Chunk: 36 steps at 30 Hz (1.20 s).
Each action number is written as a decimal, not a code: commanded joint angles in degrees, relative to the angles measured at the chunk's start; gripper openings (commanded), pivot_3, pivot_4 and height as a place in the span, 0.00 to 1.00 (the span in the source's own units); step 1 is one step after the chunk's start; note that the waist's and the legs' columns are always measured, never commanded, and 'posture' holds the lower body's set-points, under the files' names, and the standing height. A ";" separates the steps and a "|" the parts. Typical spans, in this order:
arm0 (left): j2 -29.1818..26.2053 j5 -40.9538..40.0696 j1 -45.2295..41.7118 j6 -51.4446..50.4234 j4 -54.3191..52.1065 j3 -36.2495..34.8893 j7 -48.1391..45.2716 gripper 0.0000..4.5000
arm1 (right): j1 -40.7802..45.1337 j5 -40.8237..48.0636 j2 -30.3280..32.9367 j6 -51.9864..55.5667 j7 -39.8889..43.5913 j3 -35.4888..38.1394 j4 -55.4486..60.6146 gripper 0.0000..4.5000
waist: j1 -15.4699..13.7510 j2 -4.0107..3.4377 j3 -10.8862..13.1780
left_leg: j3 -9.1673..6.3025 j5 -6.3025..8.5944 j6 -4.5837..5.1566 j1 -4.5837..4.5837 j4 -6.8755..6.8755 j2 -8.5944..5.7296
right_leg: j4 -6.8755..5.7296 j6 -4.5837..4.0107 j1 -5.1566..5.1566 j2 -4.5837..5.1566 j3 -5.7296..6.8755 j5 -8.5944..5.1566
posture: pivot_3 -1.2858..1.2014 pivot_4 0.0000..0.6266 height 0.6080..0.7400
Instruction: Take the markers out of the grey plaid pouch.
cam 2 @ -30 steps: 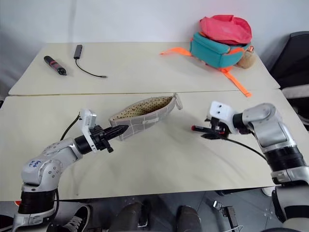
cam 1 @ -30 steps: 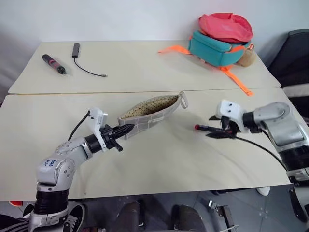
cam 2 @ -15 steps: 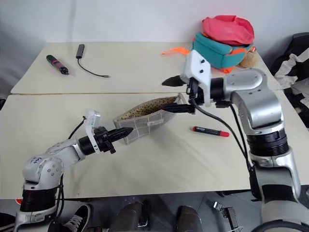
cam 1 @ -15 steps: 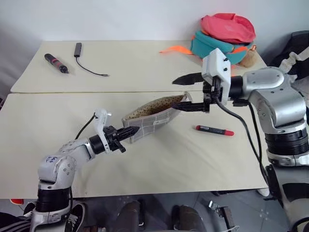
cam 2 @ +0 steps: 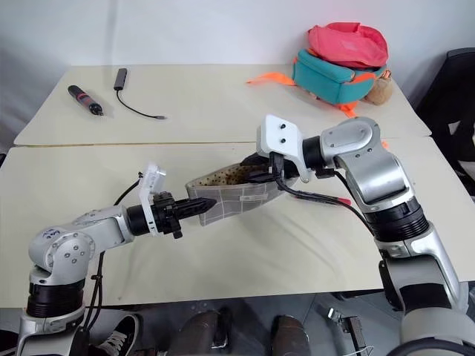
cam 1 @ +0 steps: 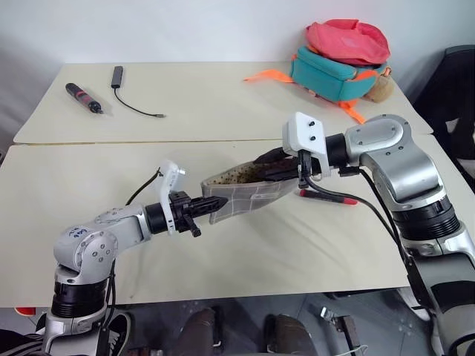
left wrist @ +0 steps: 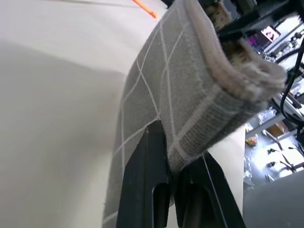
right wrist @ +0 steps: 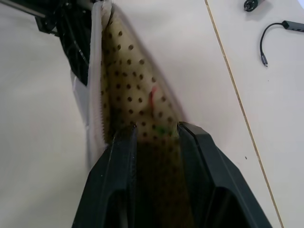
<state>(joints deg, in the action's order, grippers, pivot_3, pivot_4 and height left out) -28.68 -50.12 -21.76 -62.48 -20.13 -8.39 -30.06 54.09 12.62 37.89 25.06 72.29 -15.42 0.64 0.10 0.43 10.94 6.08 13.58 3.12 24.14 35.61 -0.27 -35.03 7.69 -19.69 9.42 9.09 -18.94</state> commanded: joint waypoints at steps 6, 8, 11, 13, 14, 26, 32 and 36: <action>0.71 -0.54 -0.15 1.12 -1.76 0.66 -0.15 0.00 | -1.43 -6.10 2.05 -5.59 2.73 -4.24 -0.51 0.30 | -0.02 0.00 0.00 | 0.00 0.01 -0.01 0.00 0.00 0.00 | 0.02 0.00 0.01 0.00 -0.01 0.00 | 0.52 0.24 1.00; 0.79 -0.63 0.03 0.92 -1.70 0.85 -0.20 0.00 | -0.86 -8.74 1.53 -8.25 2.06 -5.77 -2.40 0.30 | -0.01 0.00 0.00 | 0.00 0.00 -0.01 0.00 0.00 0.00 | 0.00 0.00 -0.01 0.00 -0.01 0.00 | 0.52 0.24 1.00; 0.85 -0.70 0.58 0.38 -1.43 1.06 0.05 0.00 | -0.46 -13.44 0.11 -12.75 0.81 -8.90 -4.39 0.30 | 0.03 0.00 0.00 | 0.01 0.00 -0.01 -0.01 0.00 0.00 | 0.01 0.00 0.00 0.00 -0.01 0.00 | 0.52 0.24 1.00; 0.77 -0.69 0.91 0.65 -1.14 1.08 -0.28 0.00 | -0.47 -15.18 -0.84 -13.87 1.26 -10.53 -4.64 0.30 | 0.09 0.00 0.00 | 0.00 0.00 -0.02 -0.01 0.00 0.01 | 0.01 0.00 0.00 -0.01 -0.01 0.00 | 0.52 0.24 1.00; 0.76 -0.73 1.10 0.47 -0.82 1.02 -0.19 0.00 | -0.27 -16.51 -1.15 -15.39 1.41 -11.50 -5.06 0.30 | 0.09 0.00 0.00 | 0.00 0.00 -0.03 -0.01 0.00 0.02 | 0.01 0.00 0.00 -0.02 -0.02 0.00 | 0.52 0.24 1.00; 1.56 -0.49 3.29 0.78 2.68 -0.23 -0.20 0.00 | 3.74 -27.27 -6.60 -21.20 0.71 -16.97 -13.87 0.30 | 0.16 0.00 0.00 | -0.05 -0.02 -0.04 -0.02 0.05 0.02 | -0.01 0.00 0.05 -0.03 -0.04 0.00 | 0.52 0.24 1.00; 1.25 2.20 3.42 4.83 2.82 -0.02 -0.96 0.00 | 4.25 -30.59 -8.24 -22.42 0.55 -18.26 -17.34 0.30 | 0.34 0.01 -0.01 | -0.03 -0.03 -0.08 -0.07 0.03 0.04 | -0.04 -0.01 0.05 -0.06 -0.04 0.00 | 0.52 0.24 1.00; 1.26 2.18 3.63 5.32 2.62 -0.20 -1.32 0.00 | 3.99 -31.96 -8.96 -23.14 0.29 -18.84 -19.46 0.30 | 0.39 0.01 -0.01 | -0.03 -0.03 -0.09 -0.09 0.04 0.04 | -0.06 -0.01 0.06 -0.06 -0.04 0.00 | 0.52 0.24 1.00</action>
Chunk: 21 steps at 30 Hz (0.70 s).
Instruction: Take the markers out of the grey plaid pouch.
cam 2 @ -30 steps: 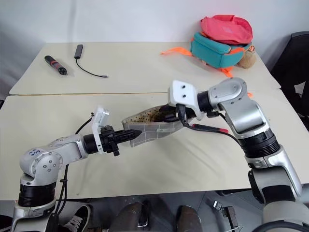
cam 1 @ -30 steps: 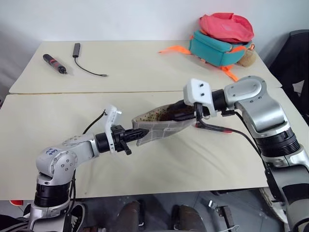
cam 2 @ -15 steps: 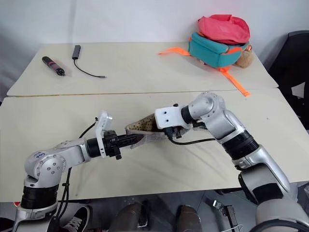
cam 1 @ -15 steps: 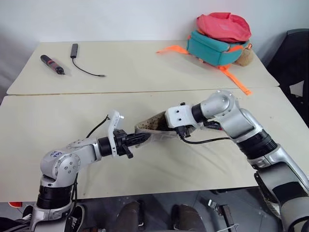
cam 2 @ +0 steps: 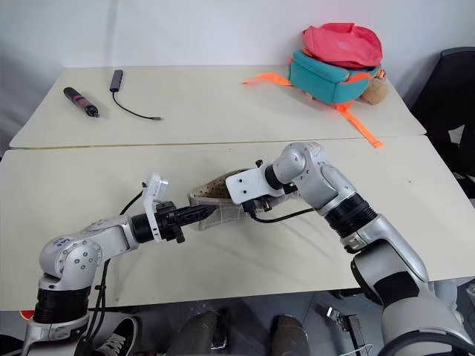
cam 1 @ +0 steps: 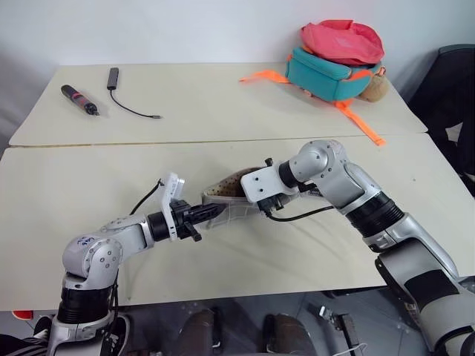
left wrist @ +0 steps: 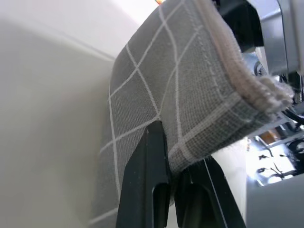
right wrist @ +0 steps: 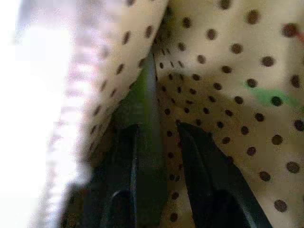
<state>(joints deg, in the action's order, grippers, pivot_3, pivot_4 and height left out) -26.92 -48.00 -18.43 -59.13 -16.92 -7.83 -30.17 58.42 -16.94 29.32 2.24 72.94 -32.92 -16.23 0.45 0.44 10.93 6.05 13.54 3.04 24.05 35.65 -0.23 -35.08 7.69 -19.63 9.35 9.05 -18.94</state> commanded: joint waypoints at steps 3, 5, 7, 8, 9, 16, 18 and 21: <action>-0.52 0.59 0.65 2.66 -0.75 -0.43 -1.52 0.00 | -0.80 -2.87 -1.47 0.26 0.04 -1.87 -3.22 0.30 | 0.39 0.03 -0.02 | 0.01 0.00 -0.02 -0.08 -0.01 0.01 | -0.03 0.00 0.04 -0.01 0.00 0.00 | 0.52 0.24 1.00; -0.06 0.34 0.43 2.92 -0.73 -0.80 -1.46 0.00 | -1.15 -3.06 -1.94 0.93 0.58 -2.11 -3.37 0.30 | 0.58 0.04 -0.03 | 0.02 0.02 -0.06 -0.13 -0.02 0.01 | -0.05 -0.01 0.07 -0.01 -0.01 0.00 | 0.52 0.24 1.00; 0.51 -0.08 0.00 3.58 -0.85 -1.32 -1.63 0.00 | -1.53 -3.49 -1.91 1.32 1.39 -2.61 -3.57 0.30 | 0.90 0.04 -0.03 | 0.02 0.06 -0.14 -0.20 -0.02 0.01 | -0.07 -0.01 0.13 0.00 -0.02 0.00 | 0.52 0.24 1.00; 1.00 -0.93 -0.27 3.23 -0.72 -1.96 -1.35 0.00 | -1.73 -3.65 -1.87 1.54 1.74 -2.81 -3.66 0.30 | 1.01 0.05 -0.03 | 0.03 0.10 -0.21 -0.24 -0.03 0.01 | -0.07 -0.01 0.16 0.00 -0.02 0.00 | 0.52 0.24 1.00; 1.30 -1.53 -0.33 3.22 -0.63 -2.44 -1.44 0.00 | -1.96 -3.61 -1.83 1.98 2.46 -2.97 -3.56 0.30 | 1.05 0.04 -0.03 | 0.03 0.12 -0.25 -0.27 -0.03 0.01 | -0.07 -0.01 0.18 0.00 -0.02 0.00 | 0.52 0.24 1.00; 1.07 -1.72 0.12 2.67 -0.49 -2.69 -1.95 0.00 | -1.54 -4.52 -2.72 3.44 3.99 -3.32 -4.69 0.30 | 1.07 0.07 -0.04 | 0.05 0.12 -0.25 -0.27 -0.05 0.00 | -0.11 -0.02 0.14 0.01 -0.08 -0.01 | 0.52 0.24 1.00; 0.91 -1.40 0.10 2.97 -0.57 -2.35 -2.12 0.00 | -1.23 -5.14 -3.56 2.47 2.72 -3.52 -6.27 0.30 | 1.09 0.08 -0.05 | 0.09 0.07 -0.15 -0.31 -0.07 0.00 | -0.14 -0.02 0.14 0.01 -0.07 -0.01 | 0.52 0.24 1.00; 1.07 -1.06 0.31 3.50 -0.57 -2.08 -2.19 0.00 | -2.04 -5.58 -3.93 2.42 2.89 -4.19 -6.98 0.30 | 1.11 0.08 -0.05 | 0.09 0.08 -0.20 -0.39 -0.10 0.01 | -0.15 -0.05 0.20 -0.01 -0.08 -0.03 | 0.52 0.24 1.00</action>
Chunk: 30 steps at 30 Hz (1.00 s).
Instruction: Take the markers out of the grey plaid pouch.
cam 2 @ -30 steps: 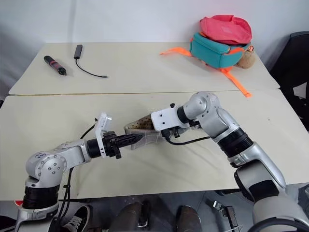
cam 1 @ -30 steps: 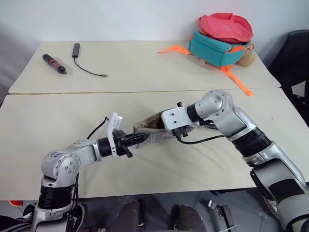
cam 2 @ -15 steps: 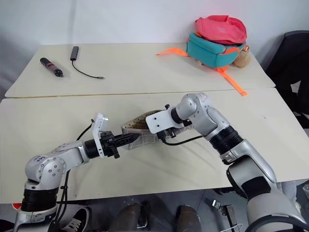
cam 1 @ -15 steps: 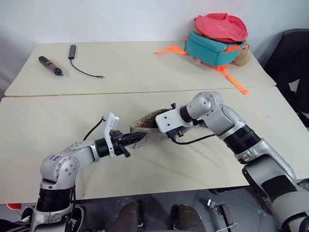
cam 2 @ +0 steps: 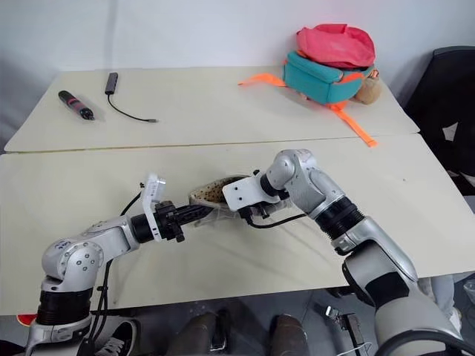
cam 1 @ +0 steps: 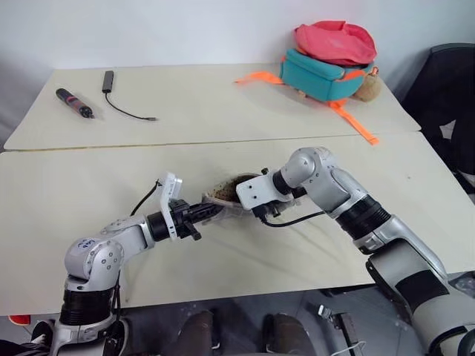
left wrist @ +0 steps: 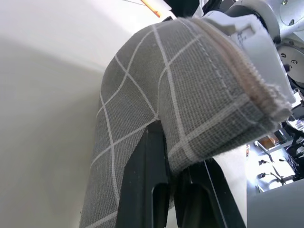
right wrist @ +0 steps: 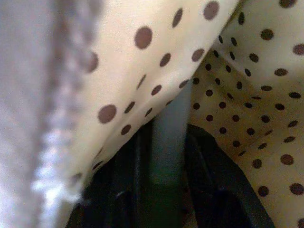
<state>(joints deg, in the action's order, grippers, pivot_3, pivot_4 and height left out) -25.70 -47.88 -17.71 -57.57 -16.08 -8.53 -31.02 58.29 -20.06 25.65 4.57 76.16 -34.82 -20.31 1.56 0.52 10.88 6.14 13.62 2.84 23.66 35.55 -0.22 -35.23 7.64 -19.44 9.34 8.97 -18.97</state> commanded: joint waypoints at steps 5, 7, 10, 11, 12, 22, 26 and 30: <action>0.00 -1.33 0.11 1.90 -1.51 -1.41 -1.27 0.00 | -2.28 -2.85 -0.30 1.07 0.13 -2.22 -3.43 0.30 | 0.01 0.02 -0.01 | 0.07 0.09 -0.15 -0.16 -0.02 0.00 | -0.03 0.00 0.07 0.01 -0.03 0.00 | 0.52 0.24 1.00; 0.04 -1.20 0.19 2.07 -1.64 -1.32 -1.20 0.00 | -2.35 -2.42 -0.40 1.67 0.33 -1.82 -3.41 0.22 | 0.01 0.03 -0.02 | 0.10 0.10 -0.17 -0.20 -0.03 0.00 | -0.06 -0.01 0.07 0.03 -0.05 -0.01 | 0.52 0.24 1.00; 0.26 -1.24 0.11 1.95 -1.78 -1.23 -0.83 0.00 | -2.09 -1.92 -0.51 1.57 -0.05 -0.90 -2.89 0.10 | 0.01 0.03 -0.02 | 0.12 0.10 -0.17 -0.21 -0.04 0.00 | -0.07 -0.01 0.06 0.03 -0.06 -0.01 | 0.52 0.24 1.00; 0.26 -1.01 0.12 2.08 -1.86 -1.10 -0.74 0.00 | -2.12 -0.28 -0.63 1.52 -0.02 0.61 -1.22 0.10 | 0.01 0.03 -0.02 | 0.12 0.10 -0.18 -0.21 -0.04 0.00 | -0.08 -0.01 0.05 0.04 -0.06 -0.01 | 0.52 0.24 1.00; 0.13 -0.57 0.16 2.42 -1.98 -0.92 -0.75 0.00 | -2.01 1.93 -1.11 3.03 0.50 2.46 0.68 0.10 | 0.00 0.03 -0.02 | 0.13 0.10 -0.18 -0.21 -0.05 0.00 | -0.07 -0.01 0.05 0.03 -0.06 -0.01 | 0.52 0.24 1.00; -1.90 3.42 0.60 7.09 -1.79 0.67 -1.78 0.00 | -1.39 13.65 1.50 12.22 1.23 14.32 13.58 0.10 | -0.14 0.01 0.00 | 0.07 -0.02 0.04 0.11 -0.23 -0.03 | 0.19 -0.01 -0.14 0.04 -0.04 -0.01 | 0.52 0.24 1.00; -3.61 6.10 0.22 9.72 -2.53 4.22 -3.46 0.00 | -0.67 17.22 2.46 15.98 -1.27 18.69 13.69 0.10 | -0.13 0.01 0.00 | 0.08 -0.02 0.04 0.12 -0.27 -0.03 | 0.22 -0.01 -0.16 0.03 0.02 -0.01 | 0.52 0.24 1.00; -3.52 3.70 -0.17 8.03 -2.69 3.54 -3.33 0.00 | -0.56 12.36 6.60 11.95 -3.41 15.34 10.77 0.10 | -0.14 0.01 0.00 | 0.09 -0.02 0.04 0.12 -0.27 -0.03 | 0.23 -0.01 -0.16 0.03 0.04 -0.01 | 0.52 0.24 1.00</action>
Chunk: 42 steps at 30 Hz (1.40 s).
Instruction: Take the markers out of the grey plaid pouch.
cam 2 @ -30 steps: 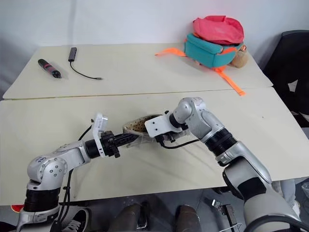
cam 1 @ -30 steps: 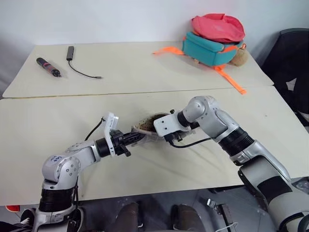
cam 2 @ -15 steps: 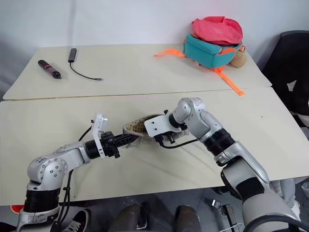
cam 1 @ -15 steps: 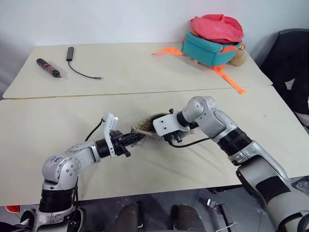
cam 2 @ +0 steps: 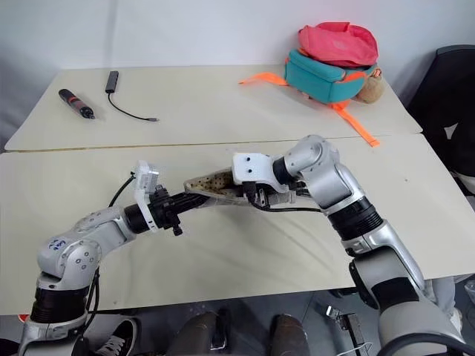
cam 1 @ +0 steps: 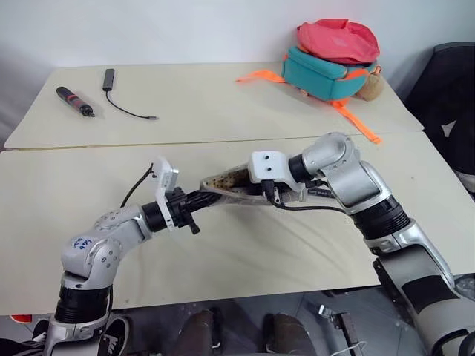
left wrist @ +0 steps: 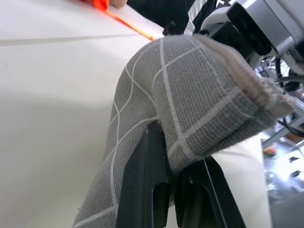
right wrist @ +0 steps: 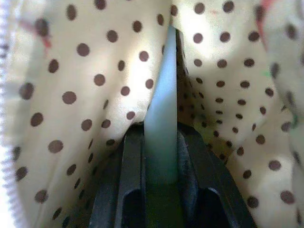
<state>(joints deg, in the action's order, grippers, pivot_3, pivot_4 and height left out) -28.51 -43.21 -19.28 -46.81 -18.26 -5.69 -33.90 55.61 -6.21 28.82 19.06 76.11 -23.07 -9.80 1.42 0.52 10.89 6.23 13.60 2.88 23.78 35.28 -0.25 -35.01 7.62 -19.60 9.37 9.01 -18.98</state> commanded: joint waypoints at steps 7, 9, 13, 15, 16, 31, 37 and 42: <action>-0.46 -9.58 0.47 -10.20 -3.30 -2.57 0.44 0.00 | 1.00 -5.85 5.13 -5.41 -5.27 -0.61 -1.70 0.10 | 0.19 0.03 0.02 | -0.03 -0.06 0.08 0.06 0.00 0.02 | 0.00 0.00 -0.05 -0.01 -0.02 0.00 | 0.52 0.24 1.00; -0.60 -6.84 0.46 -8.29 -2.39 -2.31 1.19 0.00 | 0.68 -4.18 4.28 -4.97 -4.93 0.14 -0.85 0.10 | 0.16 0.03 0.02 | 0.00 -0.06 0.09 0.05 0.00 0.02 | 0.00 0.00 -0.06 -0.02 -0.01 0.00 | 0.52 0.24 1.00; -0.57 -1.16 -0.24 -3.32 1.04 -2.27 2.60 0.00 | 0.71 -1.24 4.54 -3.97 -3.94 2.04 0.13 0.10 | 0.07 0.03 0.03 | -0.01 -0.08 0.11 0.06 0.00 0.01 | 0.01 0.00 -0.03 -0.02 -0.01 0.00 | 0.52 0.24 1.00; -0.96 4.44 -1.30 1.25 4.17 -1.28 4.28 0.00 | 1.31 1.92 4.54 -2.74 -3.47 4.37 1.06 0.10 | -0.12 0.03 0.03 | -0.01 -0.07 0.11 0.06 0.00 0.01 | 0.01 0.00 -0.03 -0.01 0.01 0.00 | 0.52 0.24 1.00; -0.90 6.16 -1.60 3.12 5.03 -0.96 4.40 0.00 | 1.41 3.97 4.31 -1.11 -2.98 5.47 2.06 0.10 | -0.25 0.03 0.03 | -0.03 -0.08 0.11 0.07 0.00 0.01 | 0.02 0.00 -0.03 -0.01 0.02 0.00 | 0.52 0.24 1.00; -1.65 12.49 -2.33 12.28 9.55 -2.79 1.58 0.00 | 0.29 23.58 1.43 11.09 -3.99 16.57 12.89 0.10 | -1.19 0.03 0.03 | -0.08 -0.08 0.12 0.24 0.00 0.00 | 0.02 0.00 -0.16 0.00 0.12 0.00 | 0.52 0.24 1.00; -5.03 19.47 -2.03 22.05 12.24 -5.83 2.85 0.00 | -6.55 21.57 7.37 12.88 -5.80 14.70 15.92 0.10 | -1.53 0.10 0.00 | -0.10 -0.07 0.12 0.27 -0.02 0.01 | 0.04 0.00 -0.19 0.01 0.13 0.00 | 0.52 0.24 1.00; -9.09 31.90 2.05 35.95 12.27 -0.86 1.89 0.00 | -16.15 12.05 13.66 0.47 -9.69 11.53 12.51 0.10 | -1.99 0.13 0.01 | 0.15 0.14 0.03 0.34 -0.03 -0.14 | 0.12 0.14 -0.32 0.15 0.10 0.07 | 0.52 0.24 1.00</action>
<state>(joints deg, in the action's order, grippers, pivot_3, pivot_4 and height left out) -37.23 -14.37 -17.71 -15.83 -5.39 -8.12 -31.45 39.17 8.05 41.87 24.42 68.41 -12.05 1.66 -0.56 0.65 10.89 6.46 13.75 2.92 24.13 35.25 -0.39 -34.89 7.78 -19.96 9.52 9.07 -18.89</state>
